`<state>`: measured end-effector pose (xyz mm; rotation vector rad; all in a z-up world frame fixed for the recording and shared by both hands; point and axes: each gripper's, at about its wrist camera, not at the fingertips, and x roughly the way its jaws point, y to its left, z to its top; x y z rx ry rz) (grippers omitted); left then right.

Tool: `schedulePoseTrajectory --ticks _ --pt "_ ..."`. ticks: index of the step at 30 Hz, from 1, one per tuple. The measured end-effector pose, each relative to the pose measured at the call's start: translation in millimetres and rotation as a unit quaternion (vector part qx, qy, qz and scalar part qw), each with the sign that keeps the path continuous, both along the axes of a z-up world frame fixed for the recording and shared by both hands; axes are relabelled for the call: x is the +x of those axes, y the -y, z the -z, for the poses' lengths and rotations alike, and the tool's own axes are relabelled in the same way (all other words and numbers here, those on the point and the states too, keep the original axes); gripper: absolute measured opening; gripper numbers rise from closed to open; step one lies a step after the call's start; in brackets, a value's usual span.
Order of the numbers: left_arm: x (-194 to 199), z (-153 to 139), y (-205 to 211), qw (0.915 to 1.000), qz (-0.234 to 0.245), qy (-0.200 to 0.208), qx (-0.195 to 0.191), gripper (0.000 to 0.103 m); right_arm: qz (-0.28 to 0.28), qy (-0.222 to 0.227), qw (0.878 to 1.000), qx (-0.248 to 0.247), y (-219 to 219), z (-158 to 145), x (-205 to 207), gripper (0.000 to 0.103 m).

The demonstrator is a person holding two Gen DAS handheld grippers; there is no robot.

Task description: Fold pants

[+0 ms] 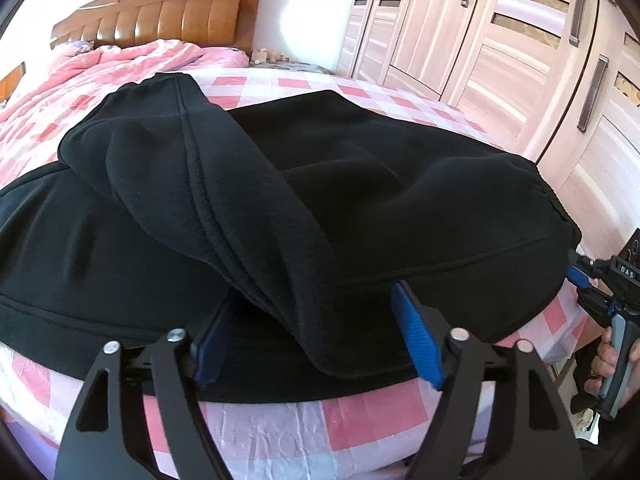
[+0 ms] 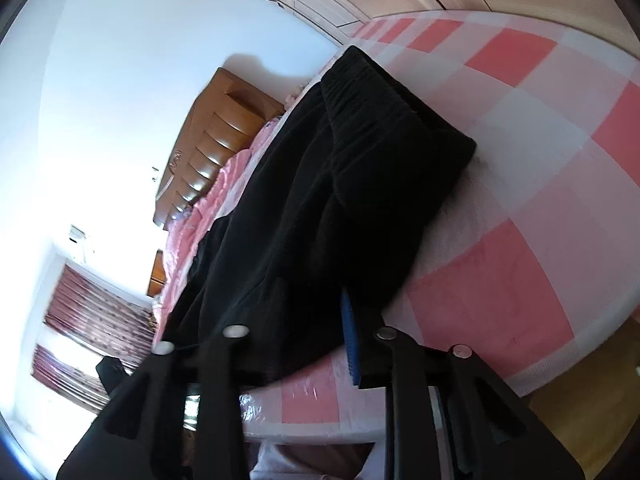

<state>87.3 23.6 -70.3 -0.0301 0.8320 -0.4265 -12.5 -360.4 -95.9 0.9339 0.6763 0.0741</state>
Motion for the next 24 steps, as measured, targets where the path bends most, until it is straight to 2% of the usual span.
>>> schedulePoseTrajectory --ticks 2,3,4,5,7,10,15,17,21,24 --pt "-1.2 -0.1 4.1 0.9999 0.003 0.003 0.010 0.076 -0.007 0.002 1.000 -0.010 -5.7 -4.1 3.6 0.026" --pt "-2.7 -0.9 5.1 0.9999 0.008 0.005 0.011 0.067 -0.002 0.013 1.000 -0.013 -7.1 -5.8 3.6 0.026" --pt "-3.5 -2.1 6.4 0.9998 0.013 0.005 0.012 0.038 -0.005 0.021 0.999 -0.029 -11.6 -9.0 5.8 0.026" --pt "-3.8 -3.4 6.7 0.9998 0.012 0.006 0.017 0.020 -0.009 0.023 0.999 -0.046 -14.9 -11.6 8.6 0.024" --pt "-4.3 -8.9 5.7 0.9995 0.020 0.011 0.021 0.010 -0.010 0.030 0.996 -0.087 -25.3 -22.5 10.4 0.015" --pt "-11.1 -24.9 1.6 0.9990 0.020 0.038 0.010 0.009 -0.012 0.049 0.989 -0.140 -36.0 -43.5 5.3 0.014" --pt "-17.7 -46.0 -2.3 0.9980 0.015 0.060 -0.001 0.009 -0.022 0.059 0.984 -0.167 -36.1 -57.3 -4.5 0.014" --pt "-18.5 -42.6 -2.9 0.9984 0.019 0.054 0.004 0.009 -0.025 0.043 0.985 -0.165 -31.9 -48.6 -2.6 0.014" --pt "-16.5 -13.8 2.4 0.9990 0.024 0.020 0.033 0.009 -0.029 0.001 0.989 -0.147 -27.1 -16.5 1.6 0.014" --pt "-14.5 -5.8 3.7 0.9986 0.021 0.017 0.045 0.013 -0.040 -0.005 0.987 -0.155 -28.4 -17.1 4.1 0.015"
